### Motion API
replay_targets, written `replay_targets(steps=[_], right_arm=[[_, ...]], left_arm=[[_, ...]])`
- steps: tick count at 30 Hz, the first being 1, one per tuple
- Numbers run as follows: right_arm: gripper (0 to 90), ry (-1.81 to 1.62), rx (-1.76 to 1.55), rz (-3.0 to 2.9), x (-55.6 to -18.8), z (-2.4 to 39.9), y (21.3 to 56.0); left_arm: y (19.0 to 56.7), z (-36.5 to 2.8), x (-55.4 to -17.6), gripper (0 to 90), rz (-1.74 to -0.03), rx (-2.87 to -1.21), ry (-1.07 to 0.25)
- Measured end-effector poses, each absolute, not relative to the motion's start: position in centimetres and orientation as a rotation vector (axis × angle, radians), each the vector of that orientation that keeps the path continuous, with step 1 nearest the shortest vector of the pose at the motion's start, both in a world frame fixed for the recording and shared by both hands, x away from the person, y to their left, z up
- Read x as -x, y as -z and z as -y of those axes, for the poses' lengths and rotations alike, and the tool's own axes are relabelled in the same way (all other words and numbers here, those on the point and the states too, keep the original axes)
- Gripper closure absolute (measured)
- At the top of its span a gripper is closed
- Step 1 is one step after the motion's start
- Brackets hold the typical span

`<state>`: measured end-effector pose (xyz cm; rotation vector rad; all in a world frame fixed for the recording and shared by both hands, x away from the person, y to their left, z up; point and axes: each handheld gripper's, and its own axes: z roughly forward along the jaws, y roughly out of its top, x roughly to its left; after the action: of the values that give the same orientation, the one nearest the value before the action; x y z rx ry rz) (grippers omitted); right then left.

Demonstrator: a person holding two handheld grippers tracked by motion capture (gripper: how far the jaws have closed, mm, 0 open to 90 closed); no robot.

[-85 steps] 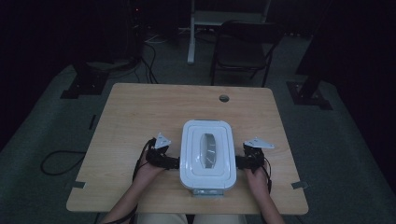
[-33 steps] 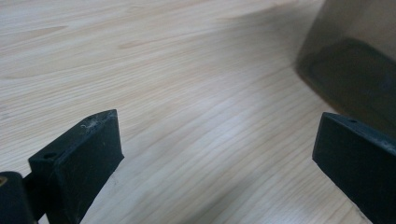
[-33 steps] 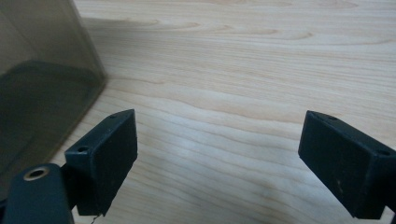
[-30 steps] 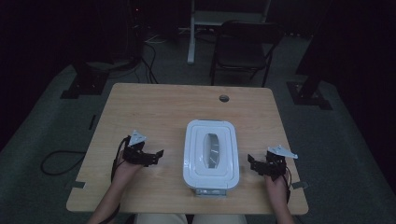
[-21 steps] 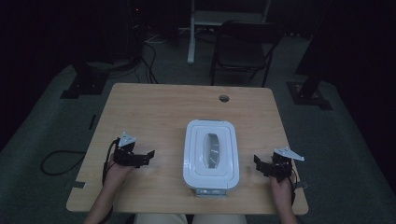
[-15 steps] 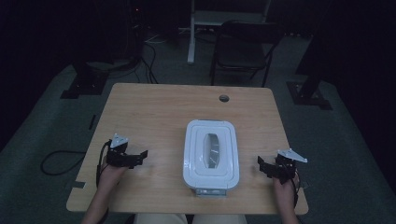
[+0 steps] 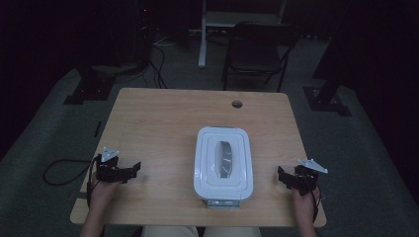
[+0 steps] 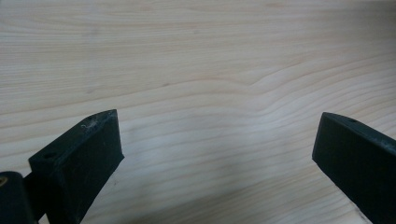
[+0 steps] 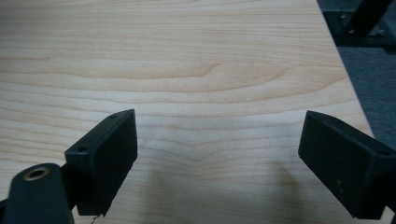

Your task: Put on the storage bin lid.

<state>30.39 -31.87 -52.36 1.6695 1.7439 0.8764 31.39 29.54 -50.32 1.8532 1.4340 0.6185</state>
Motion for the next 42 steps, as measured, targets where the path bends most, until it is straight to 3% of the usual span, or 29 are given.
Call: replay_targets(steps=[13, 17, 42], right_arm=[[11.8, -0.809, -1.701, -1.726, -30.3, 31.7, 52.6], [11.8, -0.798, -1.701, -1.748, -30.3, 31.6, 52.6], [11.8, -0.763, -1.745, -1.763, -30.9, 31.7, 52.8]], left_arm=[[51.0, -30.5, -30.2, 2.3, -1.590, -1.797, -0.718], [51.7, -29.8, -30.3, 2.3, -1.608, -1.854, -0.726], [52.4, -30.3, -30.7, 2.4, -1.676, -1.856, -0.677]])
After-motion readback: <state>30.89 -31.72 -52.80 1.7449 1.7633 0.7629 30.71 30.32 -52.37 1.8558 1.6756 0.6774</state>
